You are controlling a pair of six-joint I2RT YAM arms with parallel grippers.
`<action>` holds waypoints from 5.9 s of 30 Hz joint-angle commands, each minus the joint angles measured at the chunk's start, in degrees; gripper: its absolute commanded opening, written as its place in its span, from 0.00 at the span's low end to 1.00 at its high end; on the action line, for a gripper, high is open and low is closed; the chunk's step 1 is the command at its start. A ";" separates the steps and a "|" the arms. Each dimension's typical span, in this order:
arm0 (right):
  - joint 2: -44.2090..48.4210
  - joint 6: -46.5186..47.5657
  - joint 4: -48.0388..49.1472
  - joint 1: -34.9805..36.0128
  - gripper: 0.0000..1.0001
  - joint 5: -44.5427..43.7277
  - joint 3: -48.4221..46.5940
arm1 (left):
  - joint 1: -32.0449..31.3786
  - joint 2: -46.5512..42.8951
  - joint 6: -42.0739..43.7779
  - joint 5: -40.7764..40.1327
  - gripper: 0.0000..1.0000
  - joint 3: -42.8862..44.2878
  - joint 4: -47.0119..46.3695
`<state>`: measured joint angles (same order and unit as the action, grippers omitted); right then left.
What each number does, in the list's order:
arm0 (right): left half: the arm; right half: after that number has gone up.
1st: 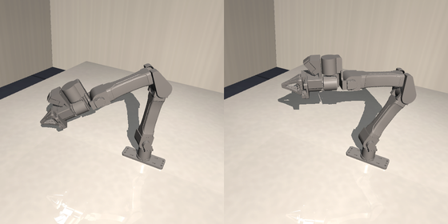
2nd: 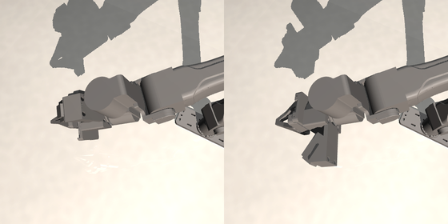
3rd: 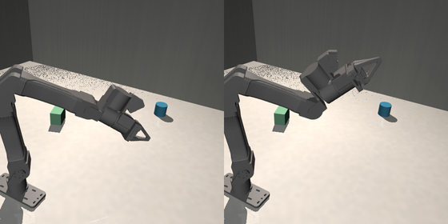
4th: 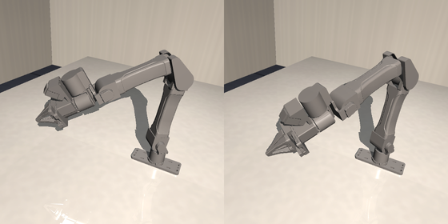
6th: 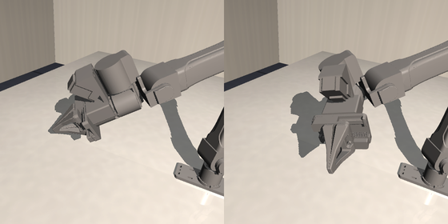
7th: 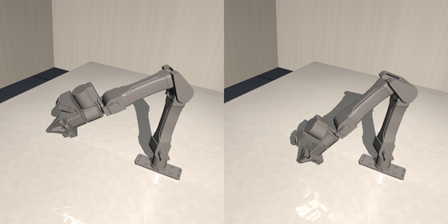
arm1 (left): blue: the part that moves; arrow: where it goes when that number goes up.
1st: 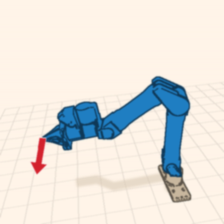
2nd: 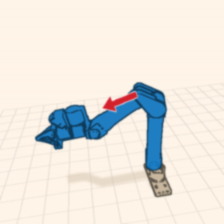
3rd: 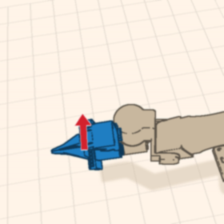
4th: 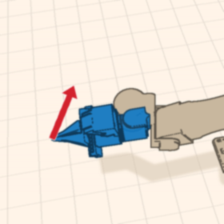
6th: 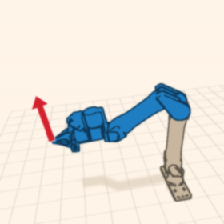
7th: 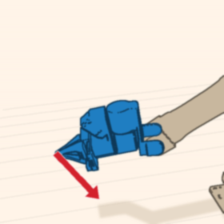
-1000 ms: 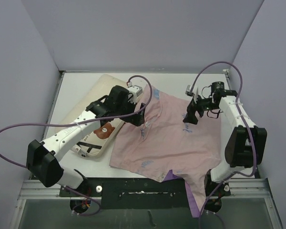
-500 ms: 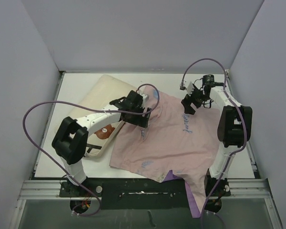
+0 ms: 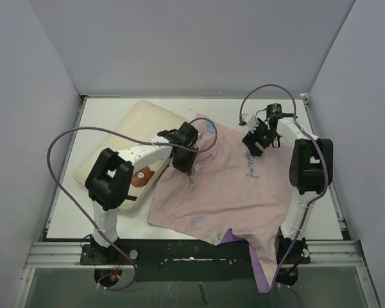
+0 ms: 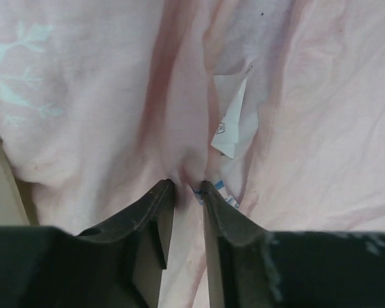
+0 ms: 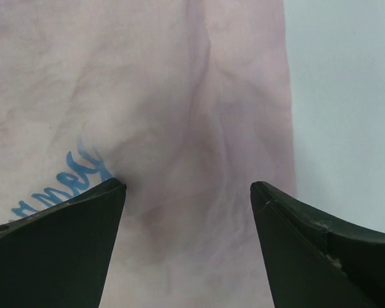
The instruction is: Put the pillow into the pillowcase
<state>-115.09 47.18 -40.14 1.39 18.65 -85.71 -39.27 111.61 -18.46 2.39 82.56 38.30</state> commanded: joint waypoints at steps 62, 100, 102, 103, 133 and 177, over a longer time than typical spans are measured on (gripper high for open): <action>27.68 48.36 -24.70 -9.65 0.46 10.40 26.61 | 8.50 -30.64 5.96 14.17 0.69 -20.51 -25.32; 13.65 -41.06 11.49 10.37 0.86 8.53 7.48 | 5.97 -43.83 -1.54 0.97 0.74 -28.14 -32.23; 9.88 -41.29 11.57 10.62 0.82 7.66 4.44 | 8.71 -48.80 -6.02 0.69 0.96 -31.94 -36.44; 7.93 -41.29 11.65 10.70 0.79 6.77 3.17 | 10.23 -50.86 -8.30 1.43 0.98 -33.54 -38.51; 8.96 -26.86 -1.76 9.27 0.00 38.82 -3.89 | -3.12 1.42 -5.07 24.66 0.17 -7.40 -36.20; 7.04 -17.94 -7.25 11.73 0.75 39.98 -13.15 | 14.66 -31.27 14.76 -10.50 0.87 -14.54 2.87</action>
<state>-109.40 16.78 -40.60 13.63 55.00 -94.11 -24.56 76.03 -4.36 -5.56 62.83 35.94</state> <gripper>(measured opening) 0.733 0.870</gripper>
